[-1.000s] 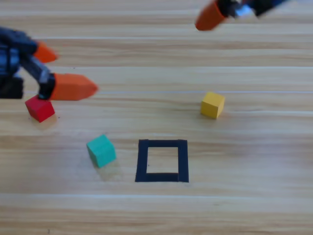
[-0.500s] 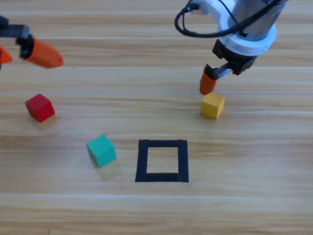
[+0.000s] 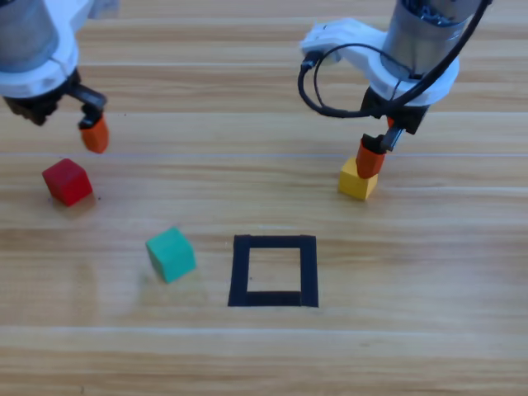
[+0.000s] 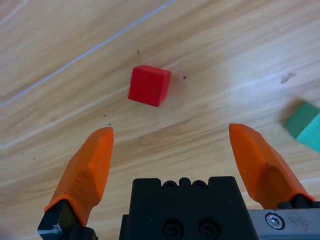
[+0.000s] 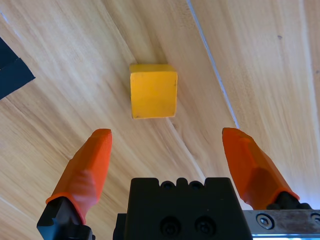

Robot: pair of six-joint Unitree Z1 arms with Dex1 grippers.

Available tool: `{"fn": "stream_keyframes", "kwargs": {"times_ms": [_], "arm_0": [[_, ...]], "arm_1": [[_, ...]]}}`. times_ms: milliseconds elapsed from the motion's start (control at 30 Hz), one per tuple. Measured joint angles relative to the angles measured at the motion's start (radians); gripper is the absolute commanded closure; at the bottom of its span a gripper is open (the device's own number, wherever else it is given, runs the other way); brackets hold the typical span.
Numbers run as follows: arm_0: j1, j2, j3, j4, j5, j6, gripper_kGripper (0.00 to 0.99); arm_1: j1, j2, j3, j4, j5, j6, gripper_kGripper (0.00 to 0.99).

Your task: Stack the blocks in the rectangular block: red at the bottom, yellow in the middle, green on top

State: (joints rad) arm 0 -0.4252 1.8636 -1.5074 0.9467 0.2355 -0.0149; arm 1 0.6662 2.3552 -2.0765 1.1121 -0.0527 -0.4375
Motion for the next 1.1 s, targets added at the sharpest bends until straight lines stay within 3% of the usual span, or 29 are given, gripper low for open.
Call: {"fn": "stream_keyframes", "kwargs": {"times_ms": [133, 333, 567, 733, 867, 967, 1067, 1100], "arm_0": [[0.096, 0.018, -0.016, -0.002, -0.031, 0.116, 0.025], [0.225, 0.088, -0.018, -0.019, -0.155, 0.223, 0.016], [0.274, 0.15, -0.012, -0.056, -0.21, 0.272, 0.017], [0.274, 0.167, 0.002, -0.079, -0.225, 0.29, 0.014], [0.268, 0.17, 0.038, -0.117, -0.228, 0.294, 0.016], [0.265, 0.181, 0.05, -0.126, -0.228, 0.294, 0.016], [0.261, 0.195, 0.066, -0.157, -0.228, 0.294, 0.014], [0.26, 0.2, 0.066, -0.158, -0.228, 0.294, 0.014]], "arm_1": [[-0.002, 0.042, -0.034, 0.022, 0.03, -0.041, 0.019], [-0.004, 0.141, -0.199, 0.12, 0.053, -0.049, 0.021], [-0.005, 0.204, -0.239, 0.137, 0.071, -0.049, 0.083], [-0.005, 0.211, -0.262, 0.14, 0.072, -0.049, 0.335], [-0.005, 0.221, -0.296, 0.17, 0.072, -0.049, 0.826], [-0.005, 0.237, -0.329, 0.204, 0.071, -0.049, 0.844], [-0.005, 0.242, -0.34, 0.214, 0.057, -0.039, 0.99], [-0.005, 0.243, -0.341, 0.217, 0.051, -0.035, 0.99]]}}
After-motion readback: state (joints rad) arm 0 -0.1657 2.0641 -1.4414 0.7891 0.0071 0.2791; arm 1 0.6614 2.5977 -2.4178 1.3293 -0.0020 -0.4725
